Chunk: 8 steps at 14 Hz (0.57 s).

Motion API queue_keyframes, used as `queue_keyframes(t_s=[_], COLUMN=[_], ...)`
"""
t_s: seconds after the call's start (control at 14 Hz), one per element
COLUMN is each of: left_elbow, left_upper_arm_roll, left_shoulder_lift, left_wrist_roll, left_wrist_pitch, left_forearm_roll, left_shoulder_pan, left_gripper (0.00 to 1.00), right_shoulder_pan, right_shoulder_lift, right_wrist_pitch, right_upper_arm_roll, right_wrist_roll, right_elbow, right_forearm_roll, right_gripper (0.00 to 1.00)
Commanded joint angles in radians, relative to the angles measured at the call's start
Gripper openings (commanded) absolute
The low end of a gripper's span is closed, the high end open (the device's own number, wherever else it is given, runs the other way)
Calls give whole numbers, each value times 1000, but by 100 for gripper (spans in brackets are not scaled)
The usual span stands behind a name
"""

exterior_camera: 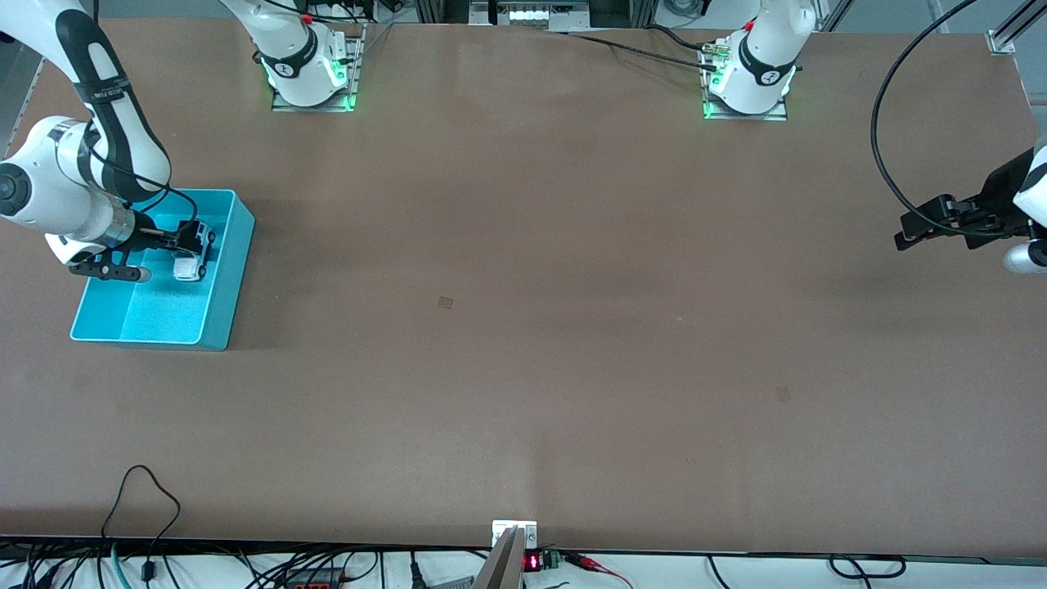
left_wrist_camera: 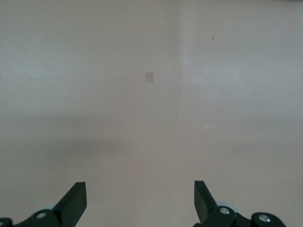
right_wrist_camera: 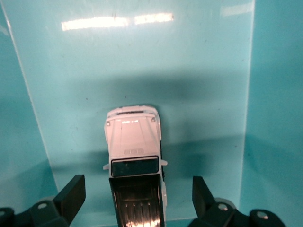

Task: Wind and store white jeep toy
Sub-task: 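Lower the jeep into the bin and open the right gripper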

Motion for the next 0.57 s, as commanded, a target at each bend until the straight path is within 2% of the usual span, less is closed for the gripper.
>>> queue_keyframes(t_s=[0.0,0.14,0.5], left_elbow=[-6,-6,-6], left_upper_arm_roll=[-1,-1,-3], left_shoulder_lift=[-5,-5,-7], left_wrist_roll=[10,10,10], left_wrist_pitch=[-2,-2,-4], left_forearm_roll=[0,0,0], left_shoulder_pan=[4,4,2], left_gripper=[100,100,100], right_shoulder_pan=[1,13,65], right_shoulder_lift=[-64,-92,-124], right_wrist_pitch=[-22,-74,-350], right_upper_arm_roll=[10,11,14], right_wrist_roll=[6,8,9], right_elbow=[-9,20,213], right_forearm_roll=[-21,-19,-12], right_gripper=[100,100,100])
